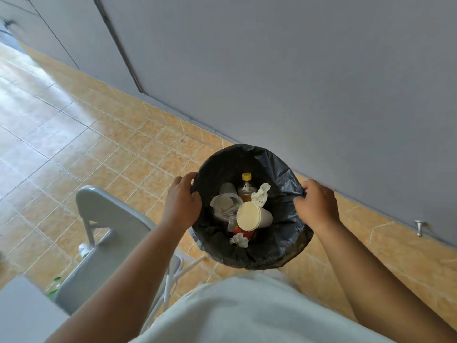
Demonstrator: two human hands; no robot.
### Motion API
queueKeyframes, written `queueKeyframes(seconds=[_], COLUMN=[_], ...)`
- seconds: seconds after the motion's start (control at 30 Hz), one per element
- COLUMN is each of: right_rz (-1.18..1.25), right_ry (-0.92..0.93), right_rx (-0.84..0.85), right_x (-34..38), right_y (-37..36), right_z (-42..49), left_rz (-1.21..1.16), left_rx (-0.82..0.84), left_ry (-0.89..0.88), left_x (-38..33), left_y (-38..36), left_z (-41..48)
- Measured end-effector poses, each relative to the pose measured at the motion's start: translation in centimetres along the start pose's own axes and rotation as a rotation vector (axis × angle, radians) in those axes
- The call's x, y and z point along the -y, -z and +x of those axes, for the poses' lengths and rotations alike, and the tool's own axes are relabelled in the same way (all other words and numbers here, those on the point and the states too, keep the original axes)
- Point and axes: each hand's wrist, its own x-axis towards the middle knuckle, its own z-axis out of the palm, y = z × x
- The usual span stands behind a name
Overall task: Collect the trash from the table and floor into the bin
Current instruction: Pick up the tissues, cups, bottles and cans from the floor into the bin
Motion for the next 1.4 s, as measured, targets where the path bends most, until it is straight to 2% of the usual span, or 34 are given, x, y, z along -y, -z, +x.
queueKeyframes(seconds=[0.33, 0.5, 0.7, 0.87, 1.13, 1.4], right_rz=[0.072, 0.151, 0.094, -0.026, -0.043, -0.099], right_ry=[0.328, 0.319, 0.393, 0.457, 0.639, 0.917], right_rx=[0.205, 0.344, 0.385, 0.427, 0.465, 0.492], right_x=[8.9, 16.1, 25.1, 33.1, 45.5, 58.9], right_y=[0.1, -2.7, -7.0, -9.6, -14.7, -22.5], right_z=[16.7, 22.4, 28.2, 32.2, 35.3, 38.0], left_rz=[-0.102, -0.133, -0.188, -0.203, -0.188, -0.151], left_rx=[-0.295, -0.415, -0.449, -0.500, -0.631, -0.766], left_ry=[0.264, 0.344, 0.401, 0.413, 0.500, 0.722], left_x=[-1.3, 1.4, 6.2, 9.0, 14.0, 19.4], left_y=[1.1, 2.8, 6.3, 10.3, 16.8, 20.5], left_z=[7.0, 11.9, 19.6, 25.3, 29.9, 33.6])
